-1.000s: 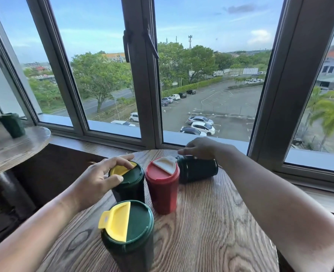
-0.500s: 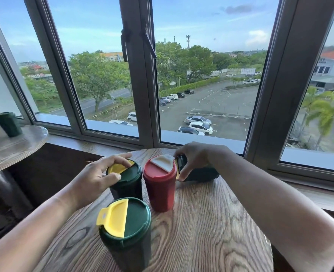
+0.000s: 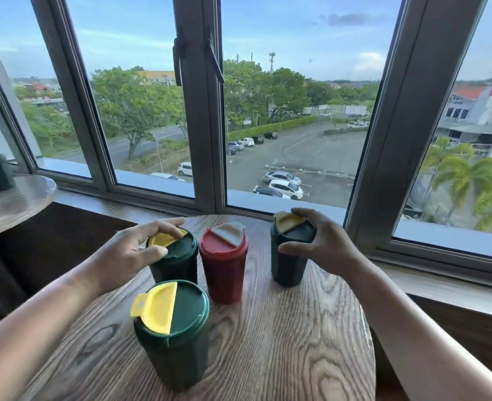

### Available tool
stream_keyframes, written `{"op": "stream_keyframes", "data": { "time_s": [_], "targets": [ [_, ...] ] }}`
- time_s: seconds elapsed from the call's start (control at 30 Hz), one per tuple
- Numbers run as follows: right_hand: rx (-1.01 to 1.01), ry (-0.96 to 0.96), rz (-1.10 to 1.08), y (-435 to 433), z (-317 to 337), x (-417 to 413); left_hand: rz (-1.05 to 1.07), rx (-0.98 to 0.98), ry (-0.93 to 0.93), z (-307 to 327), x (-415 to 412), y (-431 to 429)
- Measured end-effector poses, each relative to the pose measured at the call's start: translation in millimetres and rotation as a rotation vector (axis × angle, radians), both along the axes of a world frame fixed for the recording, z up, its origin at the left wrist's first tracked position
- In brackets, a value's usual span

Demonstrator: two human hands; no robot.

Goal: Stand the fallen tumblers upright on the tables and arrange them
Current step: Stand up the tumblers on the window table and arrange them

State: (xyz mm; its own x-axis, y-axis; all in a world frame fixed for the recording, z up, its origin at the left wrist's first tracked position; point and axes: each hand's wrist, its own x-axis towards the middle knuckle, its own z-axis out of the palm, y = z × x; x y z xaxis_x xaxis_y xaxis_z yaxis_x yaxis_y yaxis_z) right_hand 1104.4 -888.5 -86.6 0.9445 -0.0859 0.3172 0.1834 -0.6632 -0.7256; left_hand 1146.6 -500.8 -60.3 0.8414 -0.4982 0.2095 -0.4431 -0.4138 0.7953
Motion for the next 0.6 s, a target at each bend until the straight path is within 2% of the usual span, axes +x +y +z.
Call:
{"op": "stream_keyframes", "data": {
  "time_s": [0.2, 0.33, 0.47, 0.6],
  "targets": [
    [-0.178, 0.132, 0.03, -5, 26, 8, 0.003, 0.034, 0.032, 8, 1, 0],
    [-0.012, 0.291, 0.253, 0, 63, 22, 0.08, 0.024, 0.017, 17, 9, -5],
    [-0.269, 0.511, 0.342, 1, 85, 43, 0.097, 0.109, 0.181, 21, 14, -15],
    [-0.264, 0.651, 0.279, -7, 93, 42, 0.14, 0.128, 0.268, 23, 11, -16]
  ]
}}
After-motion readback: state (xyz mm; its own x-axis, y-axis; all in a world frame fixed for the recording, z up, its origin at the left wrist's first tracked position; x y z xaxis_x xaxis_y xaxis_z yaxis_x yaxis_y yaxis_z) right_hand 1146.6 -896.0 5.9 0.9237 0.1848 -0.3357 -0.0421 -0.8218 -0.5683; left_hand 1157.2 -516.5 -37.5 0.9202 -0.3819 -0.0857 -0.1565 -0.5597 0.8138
